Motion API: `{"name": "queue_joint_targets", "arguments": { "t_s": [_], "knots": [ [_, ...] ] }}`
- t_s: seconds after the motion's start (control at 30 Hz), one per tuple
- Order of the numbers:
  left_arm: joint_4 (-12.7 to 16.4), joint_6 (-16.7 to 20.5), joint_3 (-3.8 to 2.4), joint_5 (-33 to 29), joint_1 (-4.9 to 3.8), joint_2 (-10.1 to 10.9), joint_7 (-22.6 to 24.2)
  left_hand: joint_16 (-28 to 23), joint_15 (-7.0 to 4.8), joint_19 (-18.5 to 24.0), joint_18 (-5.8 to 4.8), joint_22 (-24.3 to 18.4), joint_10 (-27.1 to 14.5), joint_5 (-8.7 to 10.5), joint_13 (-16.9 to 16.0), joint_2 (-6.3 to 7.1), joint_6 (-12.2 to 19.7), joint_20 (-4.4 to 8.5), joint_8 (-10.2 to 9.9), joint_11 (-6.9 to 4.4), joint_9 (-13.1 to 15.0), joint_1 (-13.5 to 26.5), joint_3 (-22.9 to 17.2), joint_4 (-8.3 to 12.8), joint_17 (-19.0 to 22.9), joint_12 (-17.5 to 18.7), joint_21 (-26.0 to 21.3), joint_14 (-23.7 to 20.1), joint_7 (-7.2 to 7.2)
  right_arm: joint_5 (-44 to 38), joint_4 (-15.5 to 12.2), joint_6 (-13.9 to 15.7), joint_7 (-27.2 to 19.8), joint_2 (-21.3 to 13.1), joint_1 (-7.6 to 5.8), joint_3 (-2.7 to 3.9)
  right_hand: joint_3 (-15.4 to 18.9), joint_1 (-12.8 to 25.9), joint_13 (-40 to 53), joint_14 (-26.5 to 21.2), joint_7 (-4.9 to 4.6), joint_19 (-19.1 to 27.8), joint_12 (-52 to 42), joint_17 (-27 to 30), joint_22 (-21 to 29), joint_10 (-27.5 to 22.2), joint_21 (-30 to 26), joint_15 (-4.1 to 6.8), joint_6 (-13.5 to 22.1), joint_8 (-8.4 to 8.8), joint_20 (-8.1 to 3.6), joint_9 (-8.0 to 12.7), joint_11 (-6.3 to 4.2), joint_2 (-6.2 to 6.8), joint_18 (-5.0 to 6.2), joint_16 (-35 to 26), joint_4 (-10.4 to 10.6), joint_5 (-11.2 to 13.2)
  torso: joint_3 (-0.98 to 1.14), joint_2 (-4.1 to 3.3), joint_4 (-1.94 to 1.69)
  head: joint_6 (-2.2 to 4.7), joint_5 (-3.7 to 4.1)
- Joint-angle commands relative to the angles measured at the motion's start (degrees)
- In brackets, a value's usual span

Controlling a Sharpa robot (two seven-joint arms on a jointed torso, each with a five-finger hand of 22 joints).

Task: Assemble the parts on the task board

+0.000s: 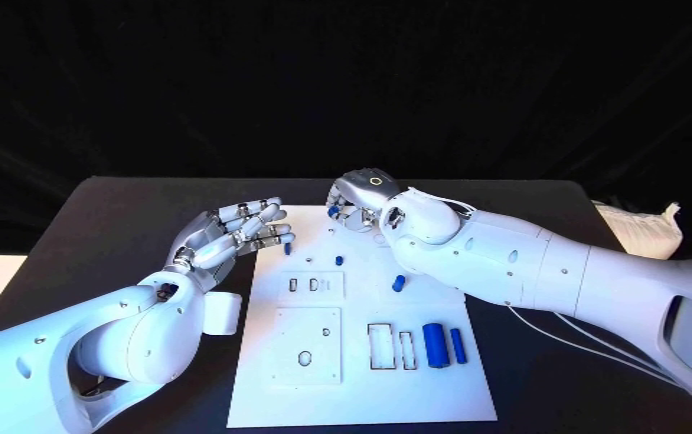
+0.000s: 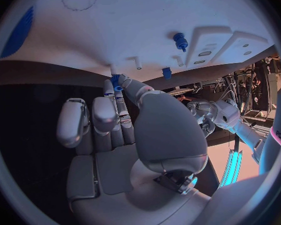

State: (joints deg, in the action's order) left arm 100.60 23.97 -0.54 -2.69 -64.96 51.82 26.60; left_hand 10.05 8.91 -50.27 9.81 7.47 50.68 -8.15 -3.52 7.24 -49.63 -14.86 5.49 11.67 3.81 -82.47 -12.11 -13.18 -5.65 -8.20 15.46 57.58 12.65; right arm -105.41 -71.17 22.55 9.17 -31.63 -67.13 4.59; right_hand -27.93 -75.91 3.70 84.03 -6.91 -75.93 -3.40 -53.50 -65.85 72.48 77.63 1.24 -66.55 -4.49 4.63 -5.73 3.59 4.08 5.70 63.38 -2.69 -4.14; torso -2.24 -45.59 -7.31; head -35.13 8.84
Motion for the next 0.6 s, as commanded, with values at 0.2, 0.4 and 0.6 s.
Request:
{"name": "queue_joint_targets", "arguments": {
  "t_s": [0.2, 0.4, 0.6],
  "knots": [
    [0.23, -1.03, -0.08, -0.02, -0.14, 0.09, 0.32, -0.25, -0.03, -0.51, 0.63, -0.09, 0.28, 0.15, -0.06, -0.64, -0.44, -0.03, -0.24, 0.13, -0.06, 0.12, -0.08, 0.39, 0.03, 0.24, 0.26, 0.21, 2.03, -3.10, -0.04, -4.75, 2.84, -0.08, 0.03, 0.00, -0.19, -1.13, 0.01, 1.47, -0.31, -0.15, -0.07, -0.12, -0.04, -0.36, 0.31, -0.14, -0.13, 0.07, 0.38, -0.43, -0.02, -0.70, -0.85, 0.28, 0.31, -0.24, -0.05, -0.37, -0.51, -0.40, 0.24],
    [0.18, -1.05, -0.08, -0.02, -0.16, 0.18, 0.30, -0.25, -0.03, -0.51, 0.63, -0.09, 0.28, 0.15, -0.06, -0.64, -0.44, -0.03, -0.24, 0.13, -0.06, 0.12, -0.08, 0.39, 0.03, 0.24, 0.26, 0.21, 2.03, -4.50, -1.00, -5.11, 4.22, -0.66, 0.03, 0.00, -0.13, -1.04, 0.03, 1.46, -0.27, -0.15, -0.12, -0.24, -0.11, -0.31, 0.36, -0.14, -0.20, 0.08, 0.40, -0.48, -0.05, -0.54, -0.86, 0.40, 0.37, -0.20, -0.07, -0.53, -0.74, -0.37, 0.30],
    [0.03, -0.99, -0.08, -0.02, -0.17, 0.38, 0.30, -0.25, -0.03, -0.51, 0.63, -0.09, 0.28, 0.15, -0.06, -0.64, -0.44, -0.03, -0.24, 0.13, -0.06, 0.12, -0.08, 0.39, 0.03, 0.24, 0.26, 0.21, 2.03, -5.06, -2.70, -5.28, 5.20, -1.66, 0.03, 0.04, -0.07, -0.90, 0.07, 1.45, -0.21, -0.20, -0.18, -0.43, -0.28, -0.17, 0.47, -0.11, -0.34, 0.07, 0.42, -0.55, -0.10, -0.36, -0.88, 0.60, 0.49, -0.28, -0.08, -0.72, -0.85, -0.53, 0.48]
  ]
}}
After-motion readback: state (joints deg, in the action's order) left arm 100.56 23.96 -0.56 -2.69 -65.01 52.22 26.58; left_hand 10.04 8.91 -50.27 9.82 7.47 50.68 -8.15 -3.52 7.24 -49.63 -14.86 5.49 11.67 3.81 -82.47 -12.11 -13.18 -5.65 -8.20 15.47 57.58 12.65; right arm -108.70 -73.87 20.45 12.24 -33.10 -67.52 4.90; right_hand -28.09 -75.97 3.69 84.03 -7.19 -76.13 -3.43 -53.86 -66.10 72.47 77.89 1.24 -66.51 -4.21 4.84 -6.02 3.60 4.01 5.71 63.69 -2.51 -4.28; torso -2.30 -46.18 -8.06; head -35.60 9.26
